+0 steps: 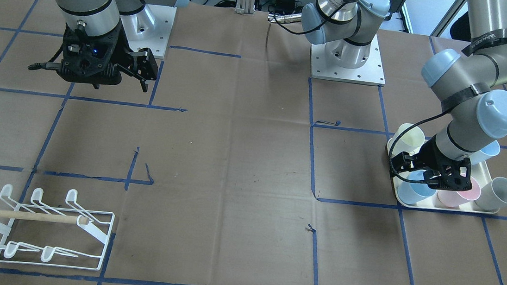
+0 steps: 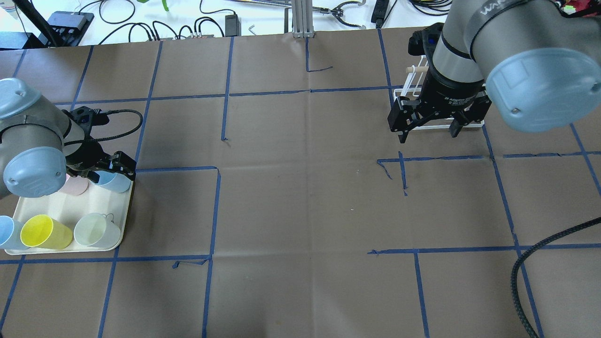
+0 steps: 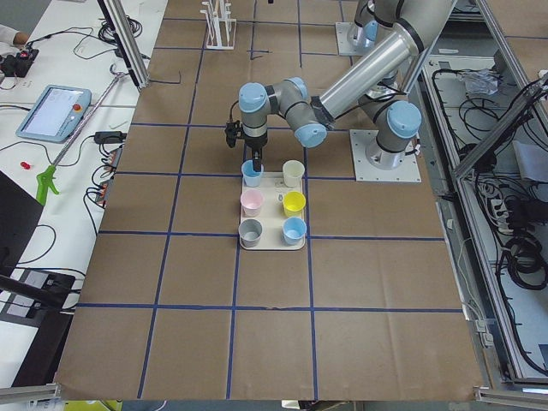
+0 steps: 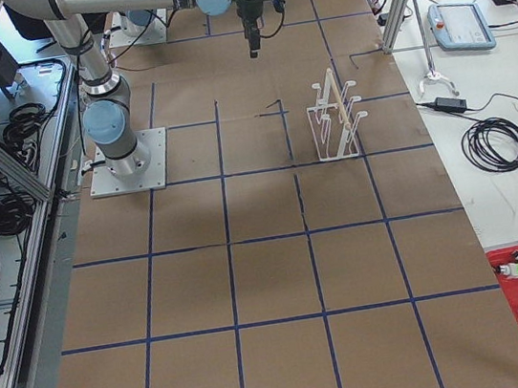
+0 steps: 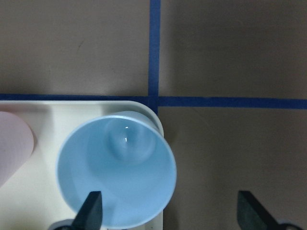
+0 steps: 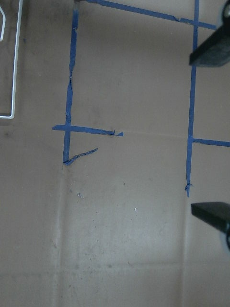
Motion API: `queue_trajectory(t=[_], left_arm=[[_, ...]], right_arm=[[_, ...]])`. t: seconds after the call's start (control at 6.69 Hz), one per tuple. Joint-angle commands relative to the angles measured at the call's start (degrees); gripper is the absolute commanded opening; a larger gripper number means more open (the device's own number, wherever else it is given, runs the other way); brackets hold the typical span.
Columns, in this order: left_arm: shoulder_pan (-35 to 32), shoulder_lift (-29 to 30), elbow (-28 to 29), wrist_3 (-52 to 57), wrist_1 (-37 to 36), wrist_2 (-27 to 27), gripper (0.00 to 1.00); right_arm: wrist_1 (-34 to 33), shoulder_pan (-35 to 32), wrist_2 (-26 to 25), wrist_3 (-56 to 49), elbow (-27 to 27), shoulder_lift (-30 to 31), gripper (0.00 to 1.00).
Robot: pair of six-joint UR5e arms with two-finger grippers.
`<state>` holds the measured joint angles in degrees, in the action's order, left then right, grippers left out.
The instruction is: Transfer IKEA cup to right arm and place on rack
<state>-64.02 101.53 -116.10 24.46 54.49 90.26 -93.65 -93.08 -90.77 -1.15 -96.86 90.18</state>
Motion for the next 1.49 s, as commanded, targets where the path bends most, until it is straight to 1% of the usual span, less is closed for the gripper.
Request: queue_trajectory(t=[0.0, 0.15, 0.3, 0.45, 0.6, 0.75, 1.05, 1.2, 1.34], left_arm=[[0.0, 0.3, -1.3, 0.2, -1.7, 0.0, 0.96], [0.0, 0.3, -1.2, 0.3, -1.8, 0.2, 0.72], [0.0, 0.3, -0.9, 0.4, -1.8, 0.3, 0.40], [0.0, 0.3, -0.4, 0.8, -1.8, 1.4, 0.19], [0.1, 0.2, -0.1, 0.9, -2.0, 1.3, 0.08], [0.1, 0.2, 0.6, 1.6, -2.1, 1.3, 0.00], [0.1, -0.2, 1.7, 1.9, -2.0, 1.3, 0.00], [0.0, -0.7, 4.7, 2.3, -0.4, 2.7, 0.00], [-0.2, -1.1, 9.6, 2.2, 6.2, 2.8, 0.00]], right_arm=[[0.0, 0.0, 0.0, 0.0, 0.0, 0.0, 1.00], [0.0, 0.0, 0.1, -0.1, 0.0, 0.0, 1.00], [0.0, 0.0, 0.1, 0.0, -0.1, 0.0, 1.00], [0.0, 0.0, 0.2, -0.1, -0.1, 0.0, 1.00], [0.0, 0.0, 0.2, 0.0, -0.1, 0.0, 1.00], [0.0, 0.0, 0.2, 0.0, -0.1, 0.0, 1.00], [0.0, 0.0, 0.2, 0.0, -0.1, 0.0, 1.00], [0.0, 0.0, 0.2, 0.0, 0.0, 0.0, 1.00], [-0.1, 0.0, 0.6, 0.0, 0.0, 0.0, 1.00]])
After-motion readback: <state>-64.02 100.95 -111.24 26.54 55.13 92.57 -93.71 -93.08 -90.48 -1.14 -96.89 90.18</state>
